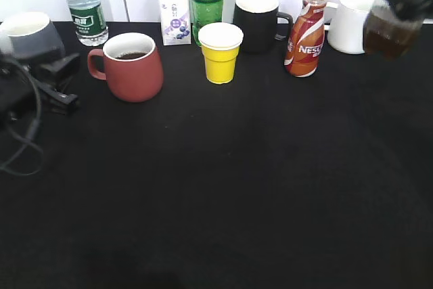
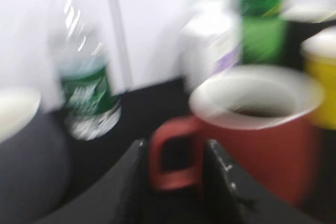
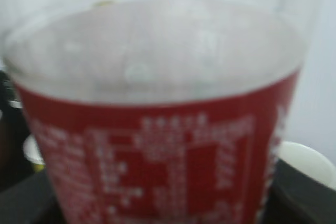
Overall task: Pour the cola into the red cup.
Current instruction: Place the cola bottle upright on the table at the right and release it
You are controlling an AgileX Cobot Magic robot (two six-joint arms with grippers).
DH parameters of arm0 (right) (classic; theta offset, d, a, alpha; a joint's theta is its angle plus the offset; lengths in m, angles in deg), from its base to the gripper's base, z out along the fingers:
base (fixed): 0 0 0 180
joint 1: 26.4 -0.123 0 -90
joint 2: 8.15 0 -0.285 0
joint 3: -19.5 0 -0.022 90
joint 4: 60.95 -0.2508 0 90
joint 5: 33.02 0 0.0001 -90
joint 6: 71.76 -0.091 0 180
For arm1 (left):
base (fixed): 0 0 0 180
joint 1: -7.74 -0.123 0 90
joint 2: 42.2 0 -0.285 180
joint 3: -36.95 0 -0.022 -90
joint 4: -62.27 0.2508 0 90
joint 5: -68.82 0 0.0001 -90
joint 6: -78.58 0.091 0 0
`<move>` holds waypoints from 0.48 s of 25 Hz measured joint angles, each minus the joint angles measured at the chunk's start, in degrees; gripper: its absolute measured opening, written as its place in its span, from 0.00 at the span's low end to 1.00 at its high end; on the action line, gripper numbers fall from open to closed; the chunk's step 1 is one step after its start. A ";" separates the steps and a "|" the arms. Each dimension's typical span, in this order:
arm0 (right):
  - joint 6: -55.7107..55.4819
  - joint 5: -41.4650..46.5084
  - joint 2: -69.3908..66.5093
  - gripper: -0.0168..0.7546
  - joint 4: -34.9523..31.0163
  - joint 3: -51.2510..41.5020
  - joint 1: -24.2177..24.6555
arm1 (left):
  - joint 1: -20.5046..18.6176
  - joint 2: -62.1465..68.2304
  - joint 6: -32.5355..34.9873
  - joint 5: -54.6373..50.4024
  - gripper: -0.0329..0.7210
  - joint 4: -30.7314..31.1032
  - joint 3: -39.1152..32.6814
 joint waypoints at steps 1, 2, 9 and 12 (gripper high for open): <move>4.91 -0.06 -2.85 0.66 -4.80 0.00 0.00 | 1.42 -4.48 -0.37 -3.67 0.40 1.37 -0.41; 9.53 -1.19 -5.85 0.66 -9.75 0.00 0.00 | 3.09 -8.19 -0.41 -7.20 0.40 2.07 -0.46; 22.92 -16.99 -23.95 0.66 -19.25 0.03 0.00 | 5.25 -15.03 -0.55 -12.75 0.40 2.66 -0.49; 23.80 -17.94 -27.28 0.66 -20.51 0.03 0.00 | 5.25 -15.03 -0.55 -12.78 0.40 2.66 -0.49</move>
